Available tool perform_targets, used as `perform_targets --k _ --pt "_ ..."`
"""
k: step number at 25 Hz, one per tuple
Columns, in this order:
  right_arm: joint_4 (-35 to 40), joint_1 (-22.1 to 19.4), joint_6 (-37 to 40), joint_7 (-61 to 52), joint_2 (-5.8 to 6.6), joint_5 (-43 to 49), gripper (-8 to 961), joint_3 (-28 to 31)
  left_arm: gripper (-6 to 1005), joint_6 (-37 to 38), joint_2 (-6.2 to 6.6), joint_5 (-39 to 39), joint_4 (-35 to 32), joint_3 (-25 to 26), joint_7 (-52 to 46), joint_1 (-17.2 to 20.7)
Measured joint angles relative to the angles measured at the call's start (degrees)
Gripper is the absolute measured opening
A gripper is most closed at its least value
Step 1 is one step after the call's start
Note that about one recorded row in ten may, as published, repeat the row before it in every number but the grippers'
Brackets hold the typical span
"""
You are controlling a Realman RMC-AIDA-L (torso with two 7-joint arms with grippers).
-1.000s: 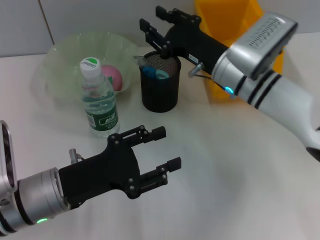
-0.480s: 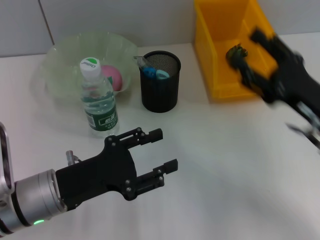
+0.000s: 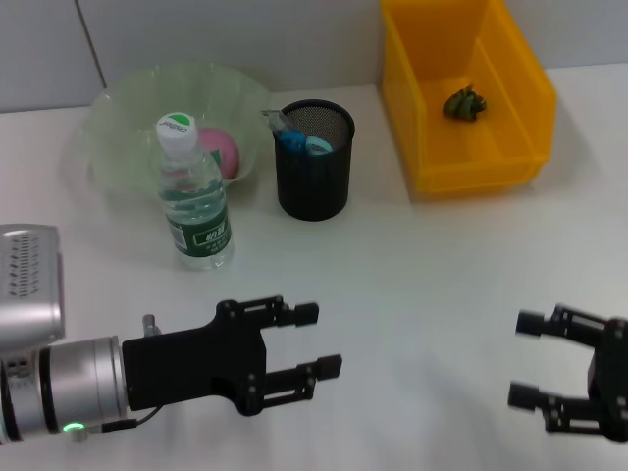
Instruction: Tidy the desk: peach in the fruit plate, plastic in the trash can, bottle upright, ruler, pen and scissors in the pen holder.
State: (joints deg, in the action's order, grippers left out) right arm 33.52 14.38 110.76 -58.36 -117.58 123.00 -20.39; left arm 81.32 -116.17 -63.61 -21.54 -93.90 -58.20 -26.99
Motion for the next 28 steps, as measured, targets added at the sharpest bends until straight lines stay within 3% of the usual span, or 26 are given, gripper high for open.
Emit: perform_targets --k 3,7,11,20,28 --pt "-0.3 0.9 -0.6 -2.0 0.42 3.6 840 0.1 655 -0.6 0.19 -6.9 -0.3 3.8 -2.2 -1.0" --pt "-0.1 1.1 -1.6 -2.7 0.23 4.2 840 -0.2 656 0.2 0.37 -10.4 -0.8 6.7 -2.7 -0.8" --pt "0.0 0.7 -1.7 -2.6 0.12 4.3 840 0.1 656 -0.1 0.79 -10.6 -0.8 6.8 -3.9 -0.4" --pt "-0.2 0.6 -3.6 -2.5 -0.04 4.2 840 0.2 815 -1.1 0.65 -11.0 -0.7 7.2 -4.3 0.6" --pt "-1.3 2.0 -5.7 -2.4 -0.99 3.8 840 0.2 815 -1.2 1.18 -11.4 -0.8 7.5 -4.8 1.4"
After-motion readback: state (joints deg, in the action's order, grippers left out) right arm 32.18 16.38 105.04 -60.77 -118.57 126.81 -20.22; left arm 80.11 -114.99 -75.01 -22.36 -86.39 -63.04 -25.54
